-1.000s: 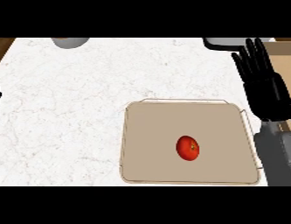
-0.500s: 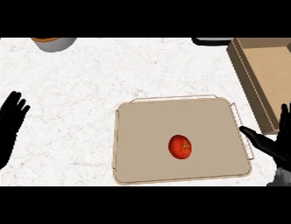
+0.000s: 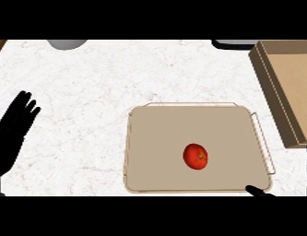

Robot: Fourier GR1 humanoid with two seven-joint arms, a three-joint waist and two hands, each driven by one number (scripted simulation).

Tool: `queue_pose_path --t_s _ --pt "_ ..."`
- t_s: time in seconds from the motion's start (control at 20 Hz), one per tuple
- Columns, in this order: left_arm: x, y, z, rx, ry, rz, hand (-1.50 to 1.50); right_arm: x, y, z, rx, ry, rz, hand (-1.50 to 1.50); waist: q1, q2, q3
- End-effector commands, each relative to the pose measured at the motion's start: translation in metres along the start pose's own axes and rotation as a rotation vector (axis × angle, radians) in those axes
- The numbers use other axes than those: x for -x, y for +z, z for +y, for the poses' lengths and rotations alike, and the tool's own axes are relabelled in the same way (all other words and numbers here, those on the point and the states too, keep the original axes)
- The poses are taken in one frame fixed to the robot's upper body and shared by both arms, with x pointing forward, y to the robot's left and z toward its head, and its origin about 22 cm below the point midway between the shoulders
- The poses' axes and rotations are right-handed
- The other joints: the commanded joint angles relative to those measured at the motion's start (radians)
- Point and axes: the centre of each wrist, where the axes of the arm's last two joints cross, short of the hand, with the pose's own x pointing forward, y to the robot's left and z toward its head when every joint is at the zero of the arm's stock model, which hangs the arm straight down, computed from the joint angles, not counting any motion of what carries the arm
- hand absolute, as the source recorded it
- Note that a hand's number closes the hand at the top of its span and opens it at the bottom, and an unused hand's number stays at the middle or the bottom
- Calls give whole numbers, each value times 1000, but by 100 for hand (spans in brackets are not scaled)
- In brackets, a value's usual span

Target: Pick the tomato from the tray and place it in the cardboard box

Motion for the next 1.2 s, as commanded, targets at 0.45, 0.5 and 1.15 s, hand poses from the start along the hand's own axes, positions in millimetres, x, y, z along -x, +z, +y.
queue_pose_path --t_s 0.45,0.5,1.15 --pt "-10 0 -3 45 -7 2 0 -89 -6 6 -406 493 369 -150 49 7 0" --pt "-4 -2 -11 42 15 -4 0 -92 -13 10 -425 501 401 -150 44 8 1" --pt "-5 2 2 32 8 -4 0 -82 -45 62 -579 478 582 -150 27 3 5"
